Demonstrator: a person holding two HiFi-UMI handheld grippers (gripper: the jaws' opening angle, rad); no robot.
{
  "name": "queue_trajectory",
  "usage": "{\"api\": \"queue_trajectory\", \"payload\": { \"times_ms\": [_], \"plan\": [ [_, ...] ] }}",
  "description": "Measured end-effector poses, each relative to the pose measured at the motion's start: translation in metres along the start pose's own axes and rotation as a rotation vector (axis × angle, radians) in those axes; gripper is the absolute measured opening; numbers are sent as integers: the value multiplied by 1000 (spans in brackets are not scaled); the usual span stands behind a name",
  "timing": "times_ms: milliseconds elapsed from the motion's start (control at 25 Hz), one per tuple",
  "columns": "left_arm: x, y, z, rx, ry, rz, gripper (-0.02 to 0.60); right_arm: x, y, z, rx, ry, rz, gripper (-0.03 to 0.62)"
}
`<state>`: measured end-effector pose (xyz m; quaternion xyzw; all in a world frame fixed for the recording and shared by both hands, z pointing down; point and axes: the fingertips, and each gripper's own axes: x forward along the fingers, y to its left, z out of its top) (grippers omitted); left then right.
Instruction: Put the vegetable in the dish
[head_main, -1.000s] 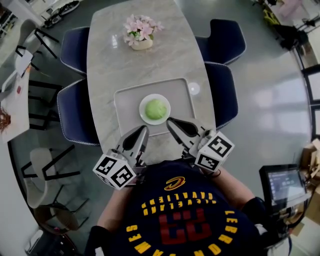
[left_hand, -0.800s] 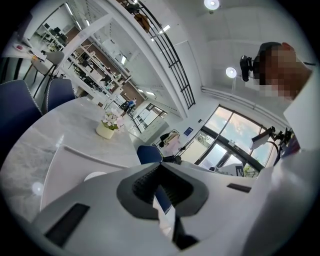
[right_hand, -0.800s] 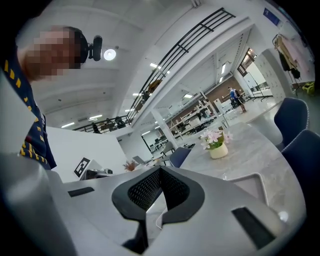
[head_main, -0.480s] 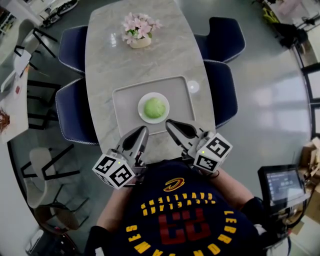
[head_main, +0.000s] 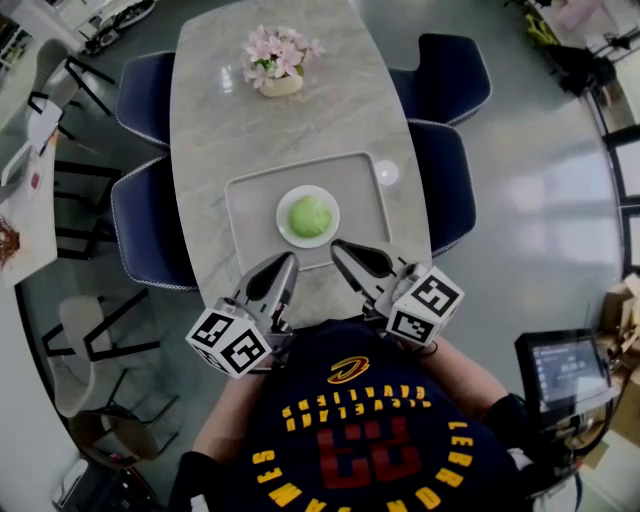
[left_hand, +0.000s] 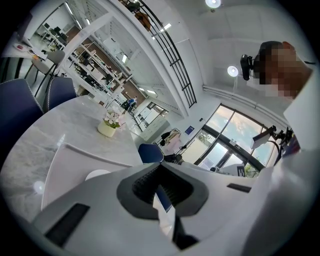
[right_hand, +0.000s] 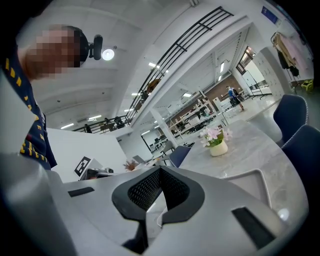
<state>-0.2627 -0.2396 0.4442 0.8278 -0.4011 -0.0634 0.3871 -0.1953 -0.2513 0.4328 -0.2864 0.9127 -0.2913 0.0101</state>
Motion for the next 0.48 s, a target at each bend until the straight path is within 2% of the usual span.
{"api": "queue_trajectory", "payload": {
  "times_ms": [480],
  "plan": [
    [1, 5, 3, -2, 8, 7, 0, 2, -2, 6, -7, -7, -3, 5]
  ]
}}
